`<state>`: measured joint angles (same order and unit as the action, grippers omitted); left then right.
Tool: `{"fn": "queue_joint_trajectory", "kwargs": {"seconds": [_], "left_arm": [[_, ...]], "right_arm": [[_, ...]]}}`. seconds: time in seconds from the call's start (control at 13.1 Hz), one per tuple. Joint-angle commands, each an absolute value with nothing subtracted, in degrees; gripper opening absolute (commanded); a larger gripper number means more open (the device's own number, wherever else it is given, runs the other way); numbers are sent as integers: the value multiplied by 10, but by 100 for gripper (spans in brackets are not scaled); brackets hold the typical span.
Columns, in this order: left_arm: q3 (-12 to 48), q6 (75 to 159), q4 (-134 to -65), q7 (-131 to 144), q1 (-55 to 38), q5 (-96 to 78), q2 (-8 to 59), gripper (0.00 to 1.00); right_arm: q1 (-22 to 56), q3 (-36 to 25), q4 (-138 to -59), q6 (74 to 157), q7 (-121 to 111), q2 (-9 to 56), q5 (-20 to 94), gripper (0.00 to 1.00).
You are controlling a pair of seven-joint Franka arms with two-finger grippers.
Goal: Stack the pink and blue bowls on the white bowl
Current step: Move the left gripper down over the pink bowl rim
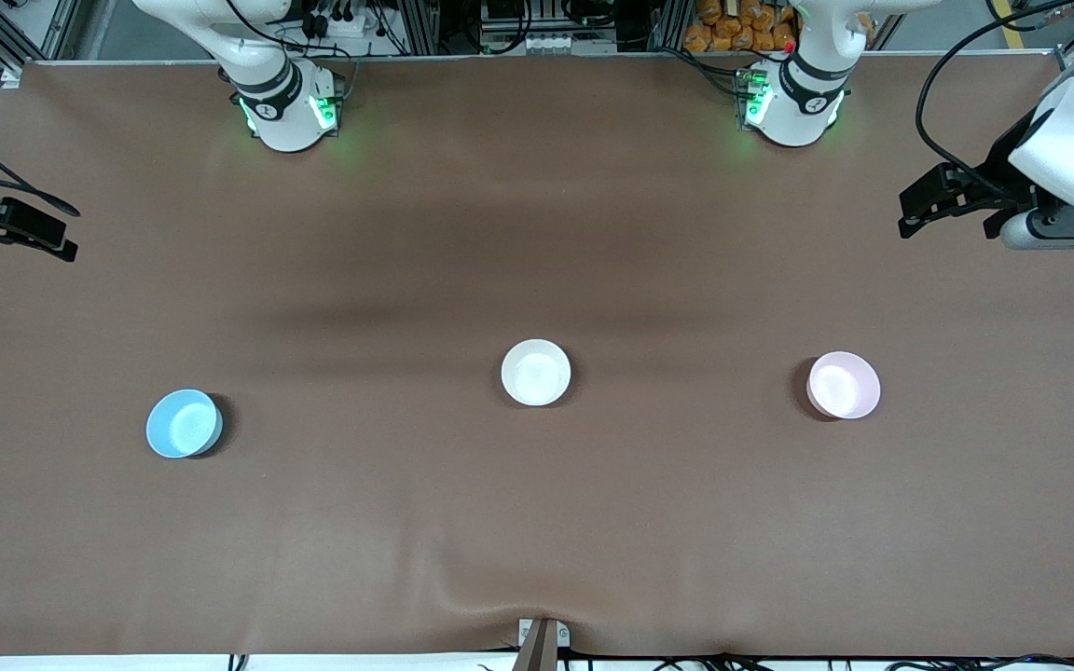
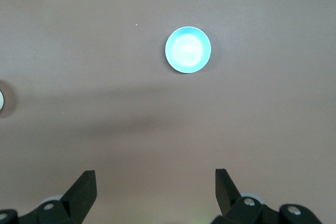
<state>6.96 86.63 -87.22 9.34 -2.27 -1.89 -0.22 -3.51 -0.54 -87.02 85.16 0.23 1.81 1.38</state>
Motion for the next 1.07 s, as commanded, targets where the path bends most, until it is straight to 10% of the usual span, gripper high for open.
{"fn": "queue_joint_trajectory", "kwargs": {"seconds": [0.0, 0.99], "left_arm": [[70, 864, -864, 89, -24, -25, -4, 100], [63, 908, -867, 81, -15, 24, 87, 100]], "right_arm": [[-40, -2, -887, 856, 6, 2, 10, 100], [-44, -3, -888, 843, 6, 4, 10, 100]]}}
